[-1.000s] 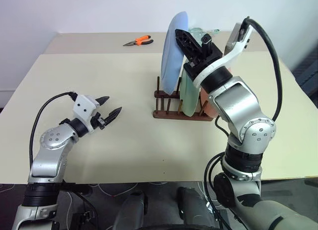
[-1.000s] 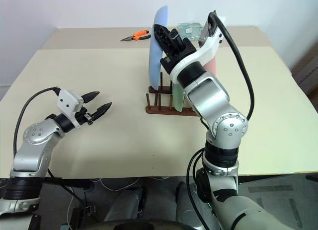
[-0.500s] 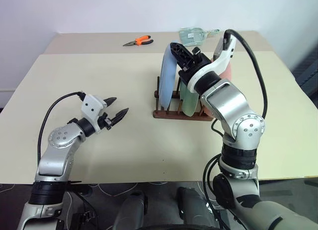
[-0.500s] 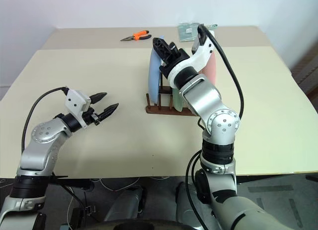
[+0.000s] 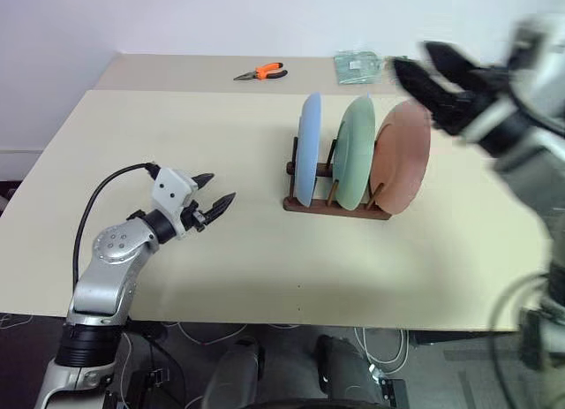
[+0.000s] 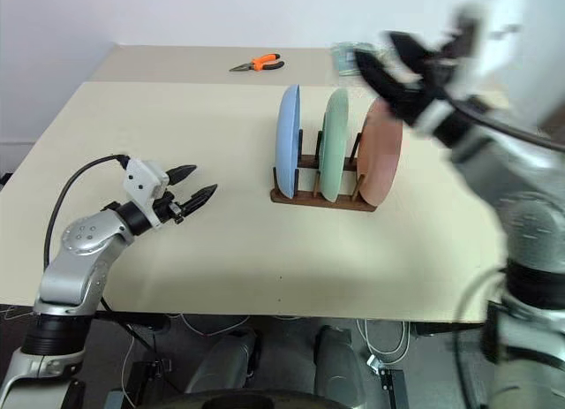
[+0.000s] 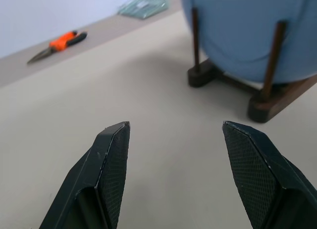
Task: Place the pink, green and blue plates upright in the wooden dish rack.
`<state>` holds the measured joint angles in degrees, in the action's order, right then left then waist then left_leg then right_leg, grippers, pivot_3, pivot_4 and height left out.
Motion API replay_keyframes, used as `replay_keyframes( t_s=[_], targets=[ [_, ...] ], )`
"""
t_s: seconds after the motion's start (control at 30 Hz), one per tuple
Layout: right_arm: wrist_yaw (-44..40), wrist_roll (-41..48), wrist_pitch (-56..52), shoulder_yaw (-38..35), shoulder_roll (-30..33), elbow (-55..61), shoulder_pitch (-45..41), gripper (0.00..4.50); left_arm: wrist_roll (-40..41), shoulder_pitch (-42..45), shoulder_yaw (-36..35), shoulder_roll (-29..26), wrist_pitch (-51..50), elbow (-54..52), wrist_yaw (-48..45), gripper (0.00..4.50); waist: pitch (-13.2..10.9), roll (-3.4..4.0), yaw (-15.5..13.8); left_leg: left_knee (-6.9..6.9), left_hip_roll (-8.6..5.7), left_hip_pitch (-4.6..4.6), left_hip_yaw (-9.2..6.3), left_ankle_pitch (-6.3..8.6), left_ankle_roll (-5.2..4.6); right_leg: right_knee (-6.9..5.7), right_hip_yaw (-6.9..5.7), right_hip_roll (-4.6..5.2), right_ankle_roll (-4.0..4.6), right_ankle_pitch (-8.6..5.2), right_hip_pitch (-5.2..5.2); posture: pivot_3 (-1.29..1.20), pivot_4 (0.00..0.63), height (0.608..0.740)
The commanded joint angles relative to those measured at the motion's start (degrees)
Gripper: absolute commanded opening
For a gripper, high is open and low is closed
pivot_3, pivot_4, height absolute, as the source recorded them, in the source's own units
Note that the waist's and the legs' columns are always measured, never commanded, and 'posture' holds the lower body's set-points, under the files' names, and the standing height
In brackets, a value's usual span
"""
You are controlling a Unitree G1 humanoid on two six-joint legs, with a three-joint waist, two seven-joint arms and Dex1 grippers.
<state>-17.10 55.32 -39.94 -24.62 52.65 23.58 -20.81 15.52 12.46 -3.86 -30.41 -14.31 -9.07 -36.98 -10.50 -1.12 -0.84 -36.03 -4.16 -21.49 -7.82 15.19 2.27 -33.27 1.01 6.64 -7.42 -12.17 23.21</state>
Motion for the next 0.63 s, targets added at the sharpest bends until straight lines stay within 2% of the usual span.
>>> replay_keyframes(
  t_s=[0.03, 0.13, 0.23, 0.43, 0.63],
  targets=[
    [-10.1, -6.8, 3.3, -7.7, 1.5, -0.7, 13.3, 4.45, -0.3, 1.2, -0.9, 0.2, 1.5, 0.8, 0.5, 3.04, 0.0, 0.01, 0.2, 0.02, 0.02, 0.0, 0.04, 0.0, 0.0, -0.01, 0.03, 0.0, -0.01, 0.0, 0.03, 0.0, 0.15, 0.74],
    [-14.7, -12.3, 6.9, -8.1, 0.5, -2.7, 22.6, 4.45, -0.8, 1.0, -0.5, 0.3, 1.8, 1.7, 0.4, 3.04, 0.0, 0.21, 0.9, 0.01, 0.06, 0.09, 0.27, 0.01, -0.02, -0.16, 0.2, 0.0, -0.03, 0.01, 0.12, 0.0, 0.15, 0.74],
    [-17.6, -19.6, 12.3, -3.2, -1.4, -5.7, 27.7, 4.45, -1.2, -0.6, 0.1, -0.5, 1.2, 1.0, -0.6, 3.04, 0.0, 0.18, 1.5, -0.08, 0.1, 0.13, 0.3, 0.01, -0.01, -0.23, 0.22, -0.01, -0.14, -0.05, 0.1, 0.0, 0.15, 0.74],
    [-21.0, -27.0, 18.7, 3.5, -4.5, -10.8, 26.6, 4.45, 2.3, -2.8, -1.8, -0.5, -3.8, -0.9, -1.1, 3.04, 0.0, 0.21, 1.4, -0.09, 0.12, 0.1, 0.28, 0.01, 0.0, -0.2, 0.21, 0.02, -0.13, -0.04, 0.11, 0.0, 0.15, 0.74],
    [-21.0, -32.3, 23.9, 6.5, -7.1, -17.3, 21.6, 4.45, 1.4, -4.4, -1.7, -1.5, -2.6, -0.2, -1.6, 3.04, -0.1, 0.19, 1.3, -0.1, 0.07, 0.1, 0.26, 0.01, 0.0, -0.19, 0.19, 0.06, -0.09, -0.01, 0.1, 0.0, 0.15, 0.74]
  ],
)
